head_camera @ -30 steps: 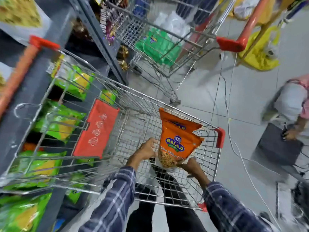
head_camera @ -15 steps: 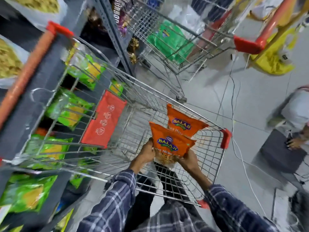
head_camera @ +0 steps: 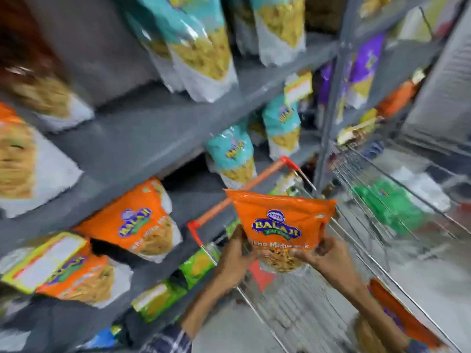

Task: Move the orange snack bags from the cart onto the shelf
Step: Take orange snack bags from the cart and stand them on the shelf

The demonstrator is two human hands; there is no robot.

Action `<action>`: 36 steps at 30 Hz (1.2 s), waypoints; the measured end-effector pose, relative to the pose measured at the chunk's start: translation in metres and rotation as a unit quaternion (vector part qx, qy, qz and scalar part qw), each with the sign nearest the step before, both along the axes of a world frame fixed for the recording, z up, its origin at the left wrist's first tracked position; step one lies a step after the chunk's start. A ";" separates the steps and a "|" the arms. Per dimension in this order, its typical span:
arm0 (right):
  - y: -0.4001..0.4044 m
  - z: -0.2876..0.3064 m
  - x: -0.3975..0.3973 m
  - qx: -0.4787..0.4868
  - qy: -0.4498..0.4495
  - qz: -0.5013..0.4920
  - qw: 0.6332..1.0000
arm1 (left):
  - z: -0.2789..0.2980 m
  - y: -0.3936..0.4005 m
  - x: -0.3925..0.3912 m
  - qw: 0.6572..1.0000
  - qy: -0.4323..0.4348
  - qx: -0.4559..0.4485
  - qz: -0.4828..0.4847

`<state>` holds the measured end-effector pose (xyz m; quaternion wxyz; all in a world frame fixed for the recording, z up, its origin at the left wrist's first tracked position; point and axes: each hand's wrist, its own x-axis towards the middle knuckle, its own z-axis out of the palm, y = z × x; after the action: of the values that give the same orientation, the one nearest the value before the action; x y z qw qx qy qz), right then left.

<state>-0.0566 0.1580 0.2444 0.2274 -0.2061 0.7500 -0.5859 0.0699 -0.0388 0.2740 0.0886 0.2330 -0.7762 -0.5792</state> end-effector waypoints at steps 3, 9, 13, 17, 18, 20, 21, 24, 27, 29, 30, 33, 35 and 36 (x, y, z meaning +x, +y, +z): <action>-0.045 0.066 -0.010 -0.078 0.066 0.034 0.994 | 0.058 -0.024 0.010 0.993 0.100 0.011 0.059; -0.124 0.183 -0.018 -0.212 0.120 0.089 0.966 | 0.160 -0.073 0.033 0.961 0.234 -0.064 0.135; -0.169 0.242 -0.017 -0.254 0.117 0.125 0.952 | 0.208 -0.112 0.036 0.944 0.271 -0.094 0.162; -0.219 0.267 -0.023 -0.253 0.100 0.151 0.950 | 0.233 -0.148 0.032 0.930 0.285 -0.099 0.211; -0.232 0.271 -0.024 -0.249 0.093 0.147 0.953 | 0.236 -0.155 0.030 0.928 0.286 -0.096 0.219; -0.263 0.277 -0.028 -0.241 0.086 0.143 0.956 | 0.239 -0.173 0.025 0.919 0.298 -0.090 0.242; -0.277 0.276 -0.031 -0.234 0.087 0.137 0.958 | 0.240 -0.180 0.020 0.916 0.300 -0.083 0.254; -0.315 0.278 -0.034 -0.231 0.063 0.147 0.960 | 0.241 -0.205 0.006 0.899 0.309 -0.081 0.301; -0.352 0.278 -0.036 -0.245 0.022 0.176 0.953 | 0.243 -0.228 -0.010 0.879 0.309 -0.092 0.351; -0.376 0.279 -0.035 -0.246 0.014 0.201 0.948 | 0.245 -0.241 -0.019 0.872 0.284 -0.098 0.386; -0.385 0.280 -0.034 -0.243 0.010 0.212 0.947 | 0.245 -0.246 -0.022 0.870 0.272 -0.096 0.400; -0.412 0.283 -0.032 -0.233 0.009 0.238 0.943 | 0.247 -0.263 -0.026 0.860 0.265 -0.085 0.427; -0.427 0.284 -0.030 -0.225 0.012 0.252 0.941 | 0.247 -0.276 -0.027 0.852 0.257 -0.088 0.447; -0.434 0.285 -0.030 -0.226 0.011 0.256 0.940 | 0.248 -0.280 -0.028 0.847 0.257 -0.093 0.455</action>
<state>-0.0864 -0.2760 0.5291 0.3084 -0.4436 0.5223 -0.6598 0.0418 -0.3185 0.5222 0.5597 0.3940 -0.5828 -0.4380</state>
